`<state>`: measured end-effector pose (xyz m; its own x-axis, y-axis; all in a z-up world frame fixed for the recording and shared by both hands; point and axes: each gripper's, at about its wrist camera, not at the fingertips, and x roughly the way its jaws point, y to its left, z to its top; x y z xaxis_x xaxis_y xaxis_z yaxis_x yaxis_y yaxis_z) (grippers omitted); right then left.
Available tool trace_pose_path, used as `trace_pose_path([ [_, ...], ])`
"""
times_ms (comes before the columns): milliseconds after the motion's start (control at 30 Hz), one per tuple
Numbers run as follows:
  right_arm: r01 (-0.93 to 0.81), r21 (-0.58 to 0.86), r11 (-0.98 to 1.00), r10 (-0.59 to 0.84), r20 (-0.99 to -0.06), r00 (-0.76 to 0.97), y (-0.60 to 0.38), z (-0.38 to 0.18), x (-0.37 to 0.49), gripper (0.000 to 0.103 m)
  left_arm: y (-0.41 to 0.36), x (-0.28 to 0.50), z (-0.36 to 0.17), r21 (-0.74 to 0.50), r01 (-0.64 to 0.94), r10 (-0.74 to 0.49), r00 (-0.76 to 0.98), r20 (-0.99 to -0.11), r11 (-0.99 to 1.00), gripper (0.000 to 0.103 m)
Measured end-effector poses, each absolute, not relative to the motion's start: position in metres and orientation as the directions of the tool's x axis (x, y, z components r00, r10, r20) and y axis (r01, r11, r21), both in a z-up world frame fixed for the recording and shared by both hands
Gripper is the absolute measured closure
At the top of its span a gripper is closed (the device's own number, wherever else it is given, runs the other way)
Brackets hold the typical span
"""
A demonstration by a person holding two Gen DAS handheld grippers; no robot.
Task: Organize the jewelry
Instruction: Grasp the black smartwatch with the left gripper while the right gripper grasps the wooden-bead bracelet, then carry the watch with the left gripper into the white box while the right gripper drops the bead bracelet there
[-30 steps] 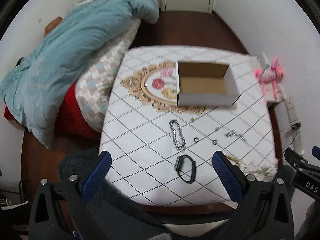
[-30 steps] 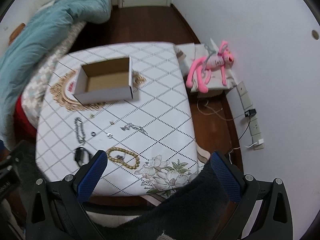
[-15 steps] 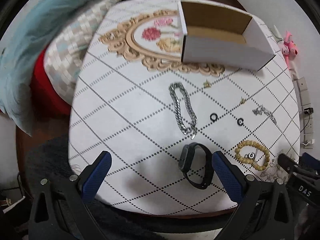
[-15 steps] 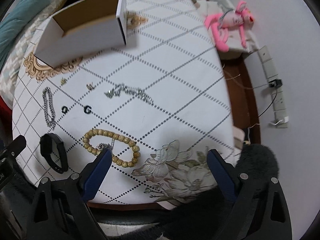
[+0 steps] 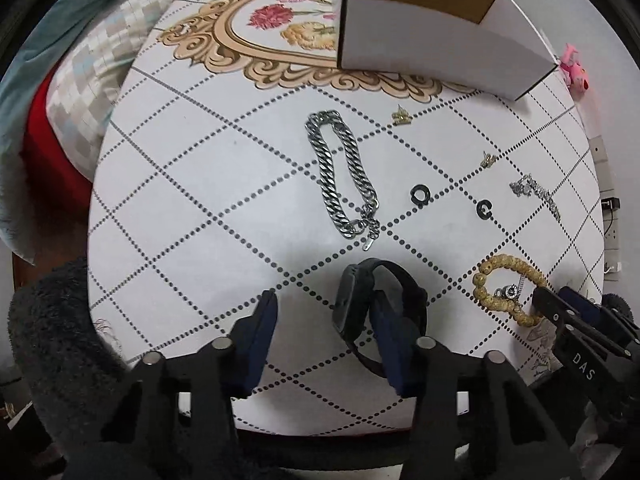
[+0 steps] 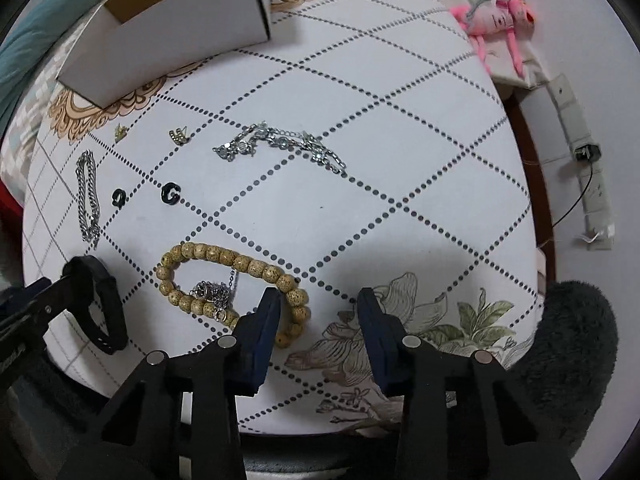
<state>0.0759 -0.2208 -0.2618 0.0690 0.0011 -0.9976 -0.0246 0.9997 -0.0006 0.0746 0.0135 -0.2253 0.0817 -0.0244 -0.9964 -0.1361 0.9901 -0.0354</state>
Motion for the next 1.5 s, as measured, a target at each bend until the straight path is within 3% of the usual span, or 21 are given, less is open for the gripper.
trace_pose_path([
  [133, -0.030, -0.013, 0.999, -0.010, -0.996, 0.089, -0.217, -0.263, 0.073, 0.063, 0.013, 0.072, -0.233, -0.044, -0.130, -0.034, 0.072, -0.997, 0.991, 0.084],
  [267, -0.037, -0.015, 0.999, -0.011, -0.995, 0.099, -0.208, -0.258, 0.064, 0.064, 0.012, 0.069, -0.237, -0.044, -0.127, -0.035, 0.071, -0.997, 0.991, 0.091],
  [367, -0.050, -0.013, 0.999, -0.008, -0.994, 0.109, -0.207, -0.252, 0.064, 0.072, 0.013, 0.064, -0.239, -0.040, -0.127, -0.030, 0.081, -0.996, 0.991, 0.093],
  [433, -0.059, -0.017, 0.998, -0.010, -0.993, 0.116, -0.201, -0.249, 0.065, 0.087, 0.011, 0.066, -0.237, -0.043, -0.129, -0.032, 0.083, -0.996, 0.991, 0.093],
  [500, -0.067, -0.025, 0.997, -0.017, -0.993, 0.117, -0.198, -0.248, 0.065, 0.093, 0.013, 0.066, -0.236, -0.049, -0.135, -0.038, 0.085, -0.996, 0.990, 0.093],
  [900, 0.038, 0.256, 0.966, 0.249, -0.958, 0.142, -0.209, -0.201, 0.065, 0.094, 0.024, 0.076, -0.188, -0.097, -0.130, -0.075, 0.166, -0.983, 0.987, 0.093],
  [1500, -0.114, 0.388, 0.915, 0.403, -0.852, 0.336, -0.194, -0.060, 0.177, 0.094, 0.009, 0.183, -0.117, -0.146, -0.078, -0.118, 0.281, -0.952, 0.986, 0.093],
])
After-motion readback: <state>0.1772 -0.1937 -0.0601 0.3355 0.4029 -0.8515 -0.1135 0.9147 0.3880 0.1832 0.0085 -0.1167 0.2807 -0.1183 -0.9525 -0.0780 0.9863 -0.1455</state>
